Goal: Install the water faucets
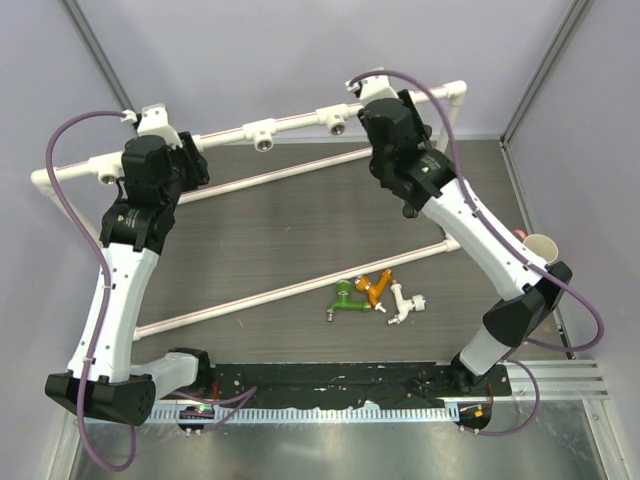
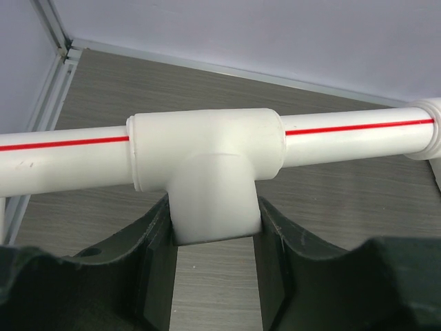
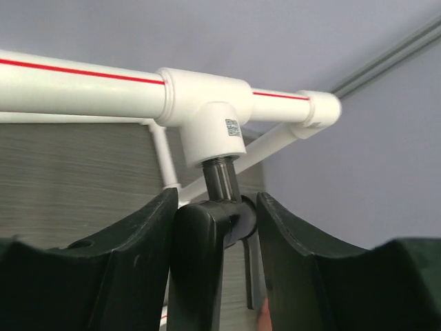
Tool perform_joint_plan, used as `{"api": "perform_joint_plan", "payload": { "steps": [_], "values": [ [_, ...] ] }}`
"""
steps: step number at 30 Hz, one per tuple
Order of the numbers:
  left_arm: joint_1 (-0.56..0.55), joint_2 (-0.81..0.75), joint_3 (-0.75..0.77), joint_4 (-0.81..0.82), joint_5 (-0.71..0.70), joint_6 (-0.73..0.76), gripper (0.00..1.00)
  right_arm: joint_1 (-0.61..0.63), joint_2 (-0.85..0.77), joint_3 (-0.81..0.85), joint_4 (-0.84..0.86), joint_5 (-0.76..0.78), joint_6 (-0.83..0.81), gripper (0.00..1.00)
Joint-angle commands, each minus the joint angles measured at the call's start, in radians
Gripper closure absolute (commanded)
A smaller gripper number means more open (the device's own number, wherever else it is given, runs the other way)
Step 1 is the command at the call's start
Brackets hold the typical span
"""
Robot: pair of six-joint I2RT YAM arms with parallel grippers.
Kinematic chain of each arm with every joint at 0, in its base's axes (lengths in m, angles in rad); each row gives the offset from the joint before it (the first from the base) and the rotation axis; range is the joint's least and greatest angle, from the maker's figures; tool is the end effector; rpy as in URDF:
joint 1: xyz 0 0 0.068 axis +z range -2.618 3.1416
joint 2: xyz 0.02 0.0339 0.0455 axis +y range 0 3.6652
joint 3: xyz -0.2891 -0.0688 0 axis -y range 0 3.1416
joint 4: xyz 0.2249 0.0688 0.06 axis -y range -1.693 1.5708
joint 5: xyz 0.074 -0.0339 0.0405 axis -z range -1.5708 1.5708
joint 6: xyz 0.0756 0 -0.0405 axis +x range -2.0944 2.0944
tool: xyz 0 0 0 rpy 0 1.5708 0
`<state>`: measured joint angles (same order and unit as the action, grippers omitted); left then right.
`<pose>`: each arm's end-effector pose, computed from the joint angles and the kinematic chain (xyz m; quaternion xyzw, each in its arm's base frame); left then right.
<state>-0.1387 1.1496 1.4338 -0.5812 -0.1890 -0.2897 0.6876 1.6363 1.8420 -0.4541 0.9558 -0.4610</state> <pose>0.2423 -0.0195 0.4546 -0.1163 0.7938 -0.0517 0.5946 0.3180 0.1813 0.4777 -0.1436 0.7418 -0.2990 0.5828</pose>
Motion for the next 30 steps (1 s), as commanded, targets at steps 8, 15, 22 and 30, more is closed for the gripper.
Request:
{"api": "perform_joint_plan", "payload": {
  "steps": [8,15,22,30],
  "values": [
    [0.045,-0.021,0.024,0.069,-0.165,0.001,1.00,-0.411,-0.159,0.013,-0.176,-0.680,0.517,0.83],
    [0.045,-0.021,0.022,0.069,-0.173,0.006,1.00,-0.537,-0.164,0.014,-0.141,-0.986,0.692,0.99],
    [0.045,-0.025,0.022,0.070,-0.173,0.007,1.00,-0.726,-0.197,-0.105,-0.014,-1.218,0.889,0.99],
    [0.045,-0.022,0.022,0.070,-0.165,0.001,1.00,-0.625,-0.295,-0.115,-0.033,-1.070,0.705,0.68]
  ]
}}
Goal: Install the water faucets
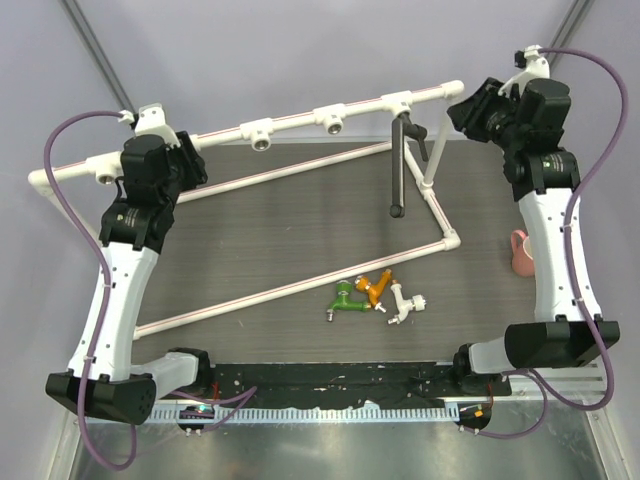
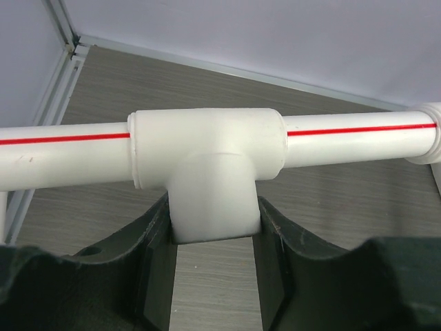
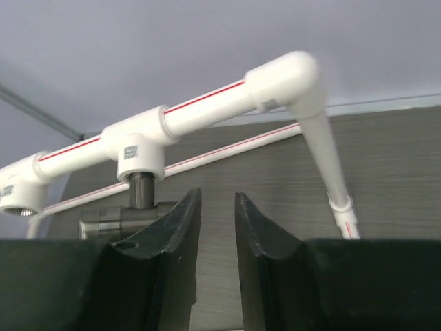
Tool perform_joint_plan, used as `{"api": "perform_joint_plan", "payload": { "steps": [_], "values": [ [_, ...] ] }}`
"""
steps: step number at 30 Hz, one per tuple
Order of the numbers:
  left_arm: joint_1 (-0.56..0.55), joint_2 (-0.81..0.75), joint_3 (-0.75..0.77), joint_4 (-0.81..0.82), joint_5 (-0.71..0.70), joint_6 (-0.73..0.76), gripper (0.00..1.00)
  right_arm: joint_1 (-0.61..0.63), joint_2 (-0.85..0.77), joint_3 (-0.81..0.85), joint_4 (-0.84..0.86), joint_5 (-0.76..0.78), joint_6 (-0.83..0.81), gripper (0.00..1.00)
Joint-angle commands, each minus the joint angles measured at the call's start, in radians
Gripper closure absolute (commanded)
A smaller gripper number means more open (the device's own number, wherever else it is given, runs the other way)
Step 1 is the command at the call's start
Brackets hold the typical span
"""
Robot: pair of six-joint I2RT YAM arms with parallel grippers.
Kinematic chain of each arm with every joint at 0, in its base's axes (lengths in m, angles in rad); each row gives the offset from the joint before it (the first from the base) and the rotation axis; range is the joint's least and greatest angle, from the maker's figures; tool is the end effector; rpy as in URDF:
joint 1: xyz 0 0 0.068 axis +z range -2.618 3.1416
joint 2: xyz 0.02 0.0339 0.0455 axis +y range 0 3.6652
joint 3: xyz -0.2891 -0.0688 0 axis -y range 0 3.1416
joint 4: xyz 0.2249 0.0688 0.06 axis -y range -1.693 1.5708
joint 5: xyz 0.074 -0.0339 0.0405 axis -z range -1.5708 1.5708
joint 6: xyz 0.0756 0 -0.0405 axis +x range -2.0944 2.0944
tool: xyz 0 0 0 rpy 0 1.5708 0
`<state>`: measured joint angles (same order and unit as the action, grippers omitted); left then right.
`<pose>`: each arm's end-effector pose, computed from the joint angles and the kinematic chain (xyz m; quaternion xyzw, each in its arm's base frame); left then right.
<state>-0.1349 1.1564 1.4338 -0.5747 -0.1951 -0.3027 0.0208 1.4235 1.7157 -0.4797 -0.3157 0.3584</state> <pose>0.2449 -0.0184 0.4540 -0.1248 0.7925 -0.0520 0.5946 0.3184 0.0301 0.4945 0.0289 0.7667 0.2376 0.5958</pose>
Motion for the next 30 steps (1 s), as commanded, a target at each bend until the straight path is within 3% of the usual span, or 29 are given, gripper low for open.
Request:
{"api": "perform_joint_plan", "payload": {
  "steps": [1,2,5,9,16,24,30],
  "values": [
    [0.041,-0.029,0.022,0.062,-0.159,0.016,1.00,0.069,-0.090,0.021,-0.016,0.236,-0.140,0.61],
    [0.041,-0.029,0.022,0.062,-0.158,0.014,1.00,0.141,-0.095,0.024,-0.022,0.310,-0.201,0.49],
    [0.041,-0.029,0.022,0.062,-0.156,0.014,1.00,0.282,-0.098,0.035,-0.049,0.519,-0.297,0.35],
    [0.041,-0.029,0.022,0.062,-0.156,0.014,1.00,0.459,-0.064,0.071,-0.071,0.776,-0.420,0.27],
    [0.041,-0.032,0.022,0.062,-0.158,0.014,1.00,0.675,0.109,0.176,-0.091,1.251,-0.648,0.23],
    [0.041,-0.032,0.024,0.064,-0.158,0.014,1.00,0.686,0.277,0.216,-0.040,1.527,-0.812,0.24],
    [0.041,-0.032,0.024,0.064,-0.156,0.016,1.00,0.674,0.305,0.197,0.084,1.606,-0.931,0.35]
  ]
}}
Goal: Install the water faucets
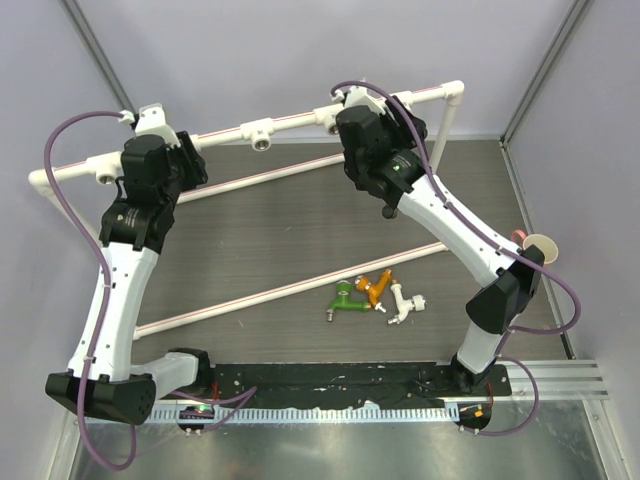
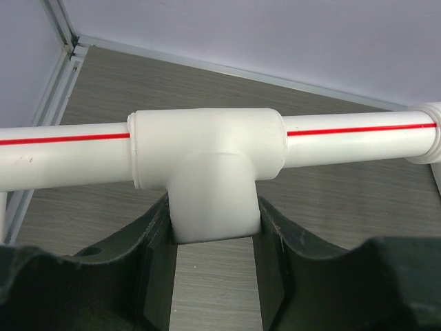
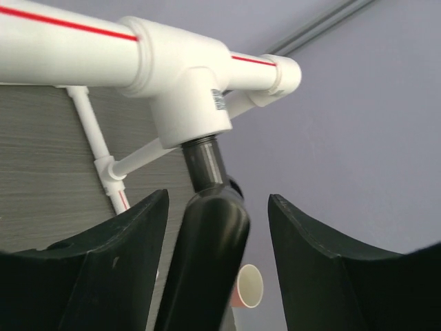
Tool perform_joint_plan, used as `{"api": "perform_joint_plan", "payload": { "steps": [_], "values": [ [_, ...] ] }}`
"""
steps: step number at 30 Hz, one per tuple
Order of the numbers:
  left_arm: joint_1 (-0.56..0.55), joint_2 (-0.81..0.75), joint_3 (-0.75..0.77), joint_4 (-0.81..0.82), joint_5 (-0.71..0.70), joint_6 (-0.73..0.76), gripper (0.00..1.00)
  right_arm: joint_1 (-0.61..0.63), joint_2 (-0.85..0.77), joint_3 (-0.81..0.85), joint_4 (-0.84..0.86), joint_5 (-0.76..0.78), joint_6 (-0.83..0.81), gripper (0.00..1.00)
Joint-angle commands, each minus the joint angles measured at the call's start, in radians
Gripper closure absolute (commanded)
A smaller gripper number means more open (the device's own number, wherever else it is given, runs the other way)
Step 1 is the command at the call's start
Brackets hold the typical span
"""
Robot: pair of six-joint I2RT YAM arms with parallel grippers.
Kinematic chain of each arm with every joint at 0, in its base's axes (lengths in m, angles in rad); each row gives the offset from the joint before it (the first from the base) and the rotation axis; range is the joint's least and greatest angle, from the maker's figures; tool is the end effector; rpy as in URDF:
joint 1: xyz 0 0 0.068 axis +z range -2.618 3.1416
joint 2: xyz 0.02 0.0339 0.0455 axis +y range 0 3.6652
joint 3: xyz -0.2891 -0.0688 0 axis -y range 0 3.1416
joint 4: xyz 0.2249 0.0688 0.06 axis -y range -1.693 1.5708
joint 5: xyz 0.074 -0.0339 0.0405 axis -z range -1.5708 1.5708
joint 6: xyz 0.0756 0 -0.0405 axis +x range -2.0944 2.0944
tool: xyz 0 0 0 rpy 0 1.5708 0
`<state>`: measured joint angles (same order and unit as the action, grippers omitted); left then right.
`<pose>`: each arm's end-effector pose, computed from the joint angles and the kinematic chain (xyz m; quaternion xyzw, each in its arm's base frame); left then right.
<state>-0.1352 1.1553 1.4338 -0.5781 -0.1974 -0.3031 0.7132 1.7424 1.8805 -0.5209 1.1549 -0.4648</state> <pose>0.2443 -0.0183 0.4538 -0.1254 0.7931 -0.0510 0.5939 0.3333 0.1969 0.4497 -0.1317 0.7471 -0.3908 0.5214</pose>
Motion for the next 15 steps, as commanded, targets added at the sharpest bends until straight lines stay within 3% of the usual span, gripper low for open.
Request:
{"api": "perform_joint_plan", "payload": {
  "steps": [1,6,7,10,12,15],
  "values": [
    [0.042,-0.031,0.024,0.067,-0.155,0.016,1.00,-0.018,-0.004,0.035,0.131,0.140,-0.113,0.39],
    [0.042,-0.031,0.024,0.066,-0.155,0.016,1.00,-0.029,0.006,0.032,0.136,0.158,-0.132,0.54],
    [0.042,-0.032,0.024,0.066,-0.157,0.016,1.00,-0.026,0.005,0.035,0.134,0.154,-0.127,0.69],
    [0.042,-0.032,0.024,0.066,-0.160,0.018,1.00,-0.032,-0.003,0.095,0.027,0.065,-0.002,0.99],
    [0.042,-0.032,0.024,0.066,-0.160,0.019,1.00,-0.049,-0.003,0.187,-0.131,-0.036,0.110,0.99],
    [0.042,-0.031,0.024,0.066,-0.162,0.021,1.00,-0.119,-0.021,0.279,-0.280,-0.307,0.308,0.99]
  ]
}}
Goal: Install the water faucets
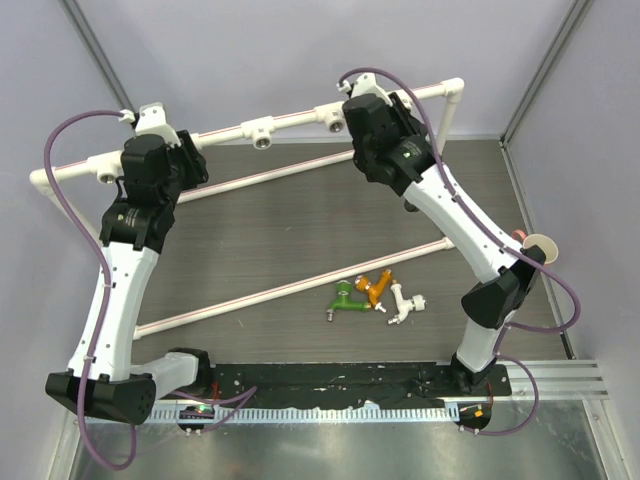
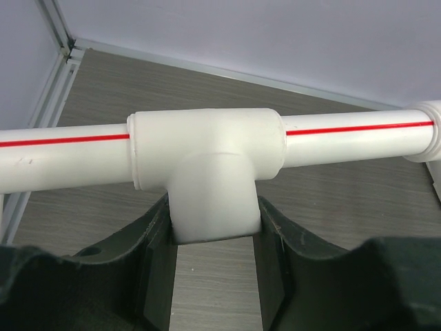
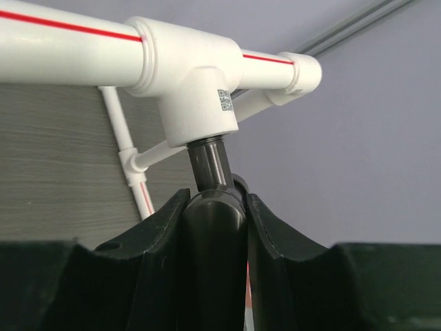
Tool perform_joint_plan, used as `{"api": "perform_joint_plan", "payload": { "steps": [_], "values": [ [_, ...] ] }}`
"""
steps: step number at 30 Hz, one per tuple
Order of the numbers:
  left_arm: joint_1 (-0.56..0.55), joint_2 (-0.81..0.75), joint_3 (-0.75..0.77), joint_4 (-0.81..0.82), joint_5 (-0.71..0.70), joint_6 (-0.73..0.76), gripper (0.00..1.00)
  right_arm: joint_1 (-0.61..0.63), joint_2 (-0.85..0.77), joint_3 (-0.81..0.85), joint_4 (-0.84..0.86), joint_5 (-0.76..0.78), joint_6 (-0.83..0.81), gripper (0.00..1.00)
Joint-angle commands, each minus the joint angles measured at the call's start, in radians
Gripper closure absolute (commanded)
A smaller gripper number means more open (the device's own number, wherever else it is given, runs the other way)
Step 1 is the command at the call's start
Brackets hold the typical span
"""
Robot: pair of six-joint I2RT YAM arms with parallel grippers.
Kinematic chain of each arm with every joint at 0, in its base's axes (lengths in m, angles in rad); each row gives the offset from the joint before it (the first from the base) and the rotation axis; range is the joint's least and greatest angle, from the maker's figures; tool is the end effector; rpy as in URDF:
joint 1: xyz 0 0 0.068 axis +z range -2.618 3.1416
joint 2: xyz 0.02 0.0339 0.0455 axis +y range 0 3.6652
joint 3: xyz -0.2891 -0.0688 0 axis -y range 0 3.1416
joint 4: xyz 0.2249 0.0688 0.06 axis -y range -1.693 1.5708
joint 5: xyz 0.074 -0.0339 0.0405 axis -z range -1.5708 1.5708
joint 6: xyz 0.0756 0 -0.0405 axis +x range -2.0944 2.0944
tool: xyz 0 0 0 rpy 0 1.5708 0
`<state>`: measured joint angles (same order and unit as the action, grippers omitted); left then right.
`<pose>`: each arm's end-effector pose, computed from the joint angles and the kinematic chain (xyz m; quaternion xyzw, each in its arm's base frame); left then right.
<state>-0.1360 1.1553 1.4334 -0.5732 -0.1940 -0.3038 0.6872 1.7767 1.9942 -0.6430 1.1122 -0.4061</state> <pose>0.2446 -0.0188 0.4543 -0.1245 0.7920 -0.0533 0.5954 0.3396 0.1910 0.4593 -0.1267 0.7585 -0.3748 0.5178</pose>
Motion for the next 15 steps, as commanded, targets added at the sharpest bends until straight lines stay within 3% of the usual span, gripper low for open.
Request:
{"api": "perform_joint_plan", "payload": {
  "steps": [1,2,5,15],
  "values": [
    [0.042,-0.032,0.022,0.061,-0.166,0.022,1.00,-0.113,-0.066,0.169,-0.170,-0.331,0.329,0.99],
    [0.042,-0.031,0.024,0.061,-0.167,0.022,1.00,-0.170,-0.080,0.167,-0.178,-0.470,0.361,0.99],
    [0.042,-0.031,0.024,0.061,-0.167,0.022,1.00,-0.274,-0.121,0.147,-0.178,-0.700,0.478,0.99],
    [0.044,-0.032,0.024,0.061,-0.170,0.023,1.00,-0.514,-0.201,0.032,-0.032,-1.239,0.737,0.99]
  ]
}}
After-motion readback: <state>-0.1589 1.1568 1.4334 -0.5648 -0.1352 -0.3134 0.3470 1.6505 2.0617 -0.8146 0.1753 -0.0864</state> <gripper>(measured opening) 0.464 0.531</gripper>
